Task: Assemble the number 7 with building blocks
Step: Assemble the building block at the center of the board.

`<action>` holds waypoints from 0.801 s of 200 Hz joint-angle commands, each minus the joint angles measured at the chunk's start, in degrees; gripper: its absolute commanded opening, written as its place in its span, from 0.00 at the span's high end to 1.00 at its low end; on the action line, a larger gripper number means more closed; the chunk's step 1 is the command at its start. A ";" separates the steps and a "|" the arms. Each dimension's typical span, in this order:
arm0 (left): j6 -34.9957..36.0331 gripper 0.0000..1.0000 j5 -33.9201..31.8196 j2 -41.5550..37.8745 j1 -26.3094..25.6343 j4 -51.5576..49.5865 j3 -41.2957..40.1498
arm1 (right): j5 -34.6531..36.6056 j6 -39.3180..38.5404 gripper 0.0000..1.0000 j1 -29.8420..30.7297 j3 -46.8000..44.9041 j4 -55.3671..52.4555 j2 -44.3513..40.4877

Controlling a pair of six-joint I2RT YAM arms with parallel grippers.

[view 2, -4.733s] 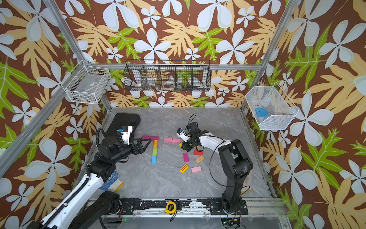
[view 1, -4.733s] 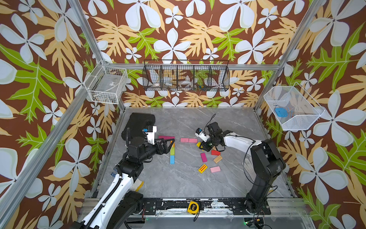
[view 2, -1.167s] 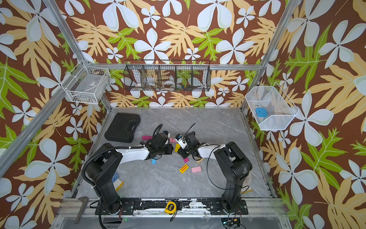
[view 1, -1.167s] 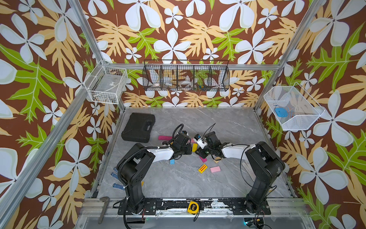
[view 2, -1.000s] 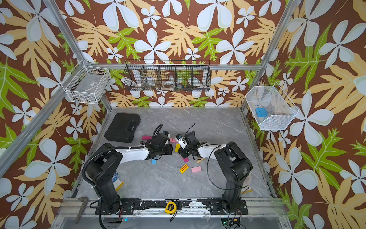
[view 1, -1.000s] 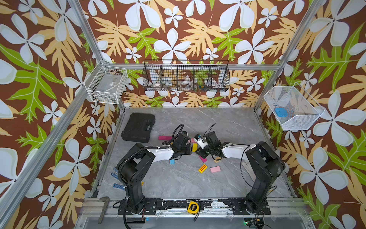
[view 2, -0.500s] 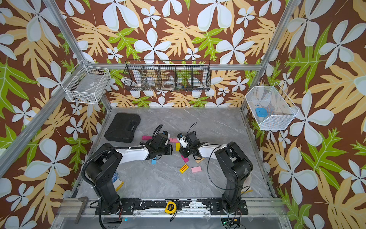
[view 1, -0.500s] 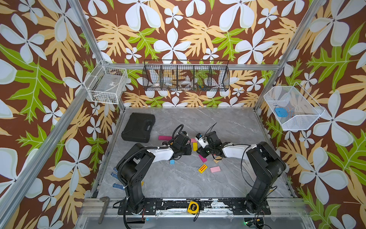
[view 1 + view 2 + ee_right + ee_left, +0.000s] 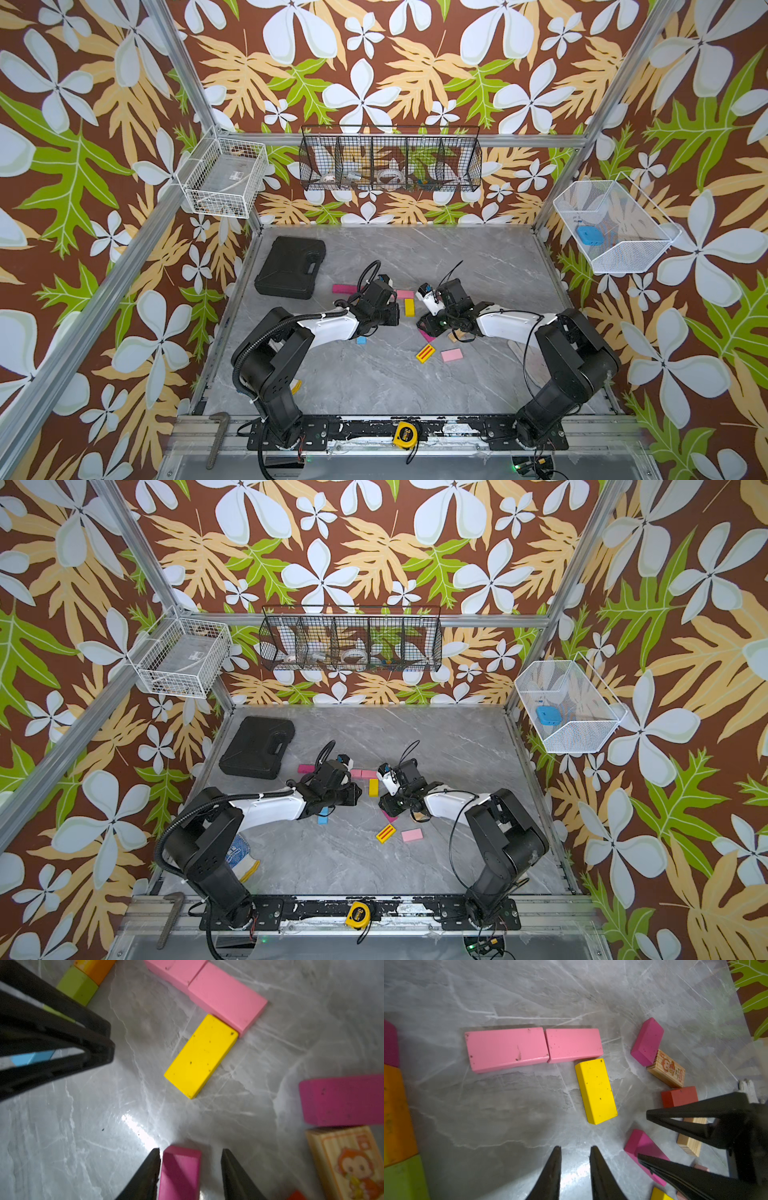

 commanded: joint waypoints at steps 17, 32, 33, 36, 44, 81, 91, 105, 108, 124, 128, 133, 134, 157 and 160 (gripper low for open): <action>1.37 0.69 0.15 -2.62 -0.04 1.56 -1.64 | -2.05 3.56 0.51 0.00 -3.50 -0.58 -1.42; 1.32 0.67 0.24 -3.62 -0.05 2.12 -2.56 | -2.33 4.10 0.51 0.06 -4.72 -0.20 -1.98; 1.35 0.67 0.24 -3.73 -0.05 2.12 -2.60 | -2.29 4.08 0.51 0.07 -4.75 -0.20 -2.00; 1.35 0.67 0.21 -3.90 -0.04 2.20 -2.78 | -2.21 4.06 0.51 0.09 -4.97 -0.21 -2.09; 1.26 0.66 0.32 -4.27 -0.04 2.51 -3.22 | -1.82 4.15 0.52 0.20 -5.28 -0.33 -2.18; 1.02 0.61 1.34 -5.64 -0.06 3.29 -4.91 | 0.62 4.39 0.58 2.46 -5.97 -1.29 -2.80; 0.90 0.60 1.55 -5.99 -0.04 3.52 -5.35 | 1.50 4.64 0.60 3.36 -5.80 -1.71 -2.79; 0.93 0.60 1.69 -6.40 -0.05 3.80 -5.80 | 2.73 5.62 0.62 4.50 -5.88 -1.65 -2.98; 0.91 0.60 1.73 -6.52 -0.05 3.86 -5.87 | 2.96 5.90 0.63 4.68 -5.91 -1.61 -2.98; 0.99 0.60 1.82 -6.99 -0.04 3.97 -6.20 | 4.61 7.65 0.66 5.25 -5.78 -1.65 -2.68; 0.93 0.59 1.82 -7.14 -0.04 3.99 -6.24 | 5.14 8.02 0.67 5.34 -5.69 -1.64 -2.63; 1.01 0.59 1.82 -7.40 -0.04 3.99 -6.40 | 5.67 8.43 0.68 5.51 -5.73 -1.56 -2.63; 1.01 0.59 1.87 -7.42 -0.04 4.02 -6.46 | 5.71 8.53 0.68 5.57 -5.74 -1.50 -2.54; 1.02 0.58 1.90 -8.62 -0.04 4.23 -7.46 | 6.32 10.45 0.70 6.53 -5.46 -0.47 -2.43; 1.02 0.57 1.86 -8.79 -0.04 4.24 -7.67 | 6.36 10.93 0.70 6.63 -5.37 -0.34 -2.34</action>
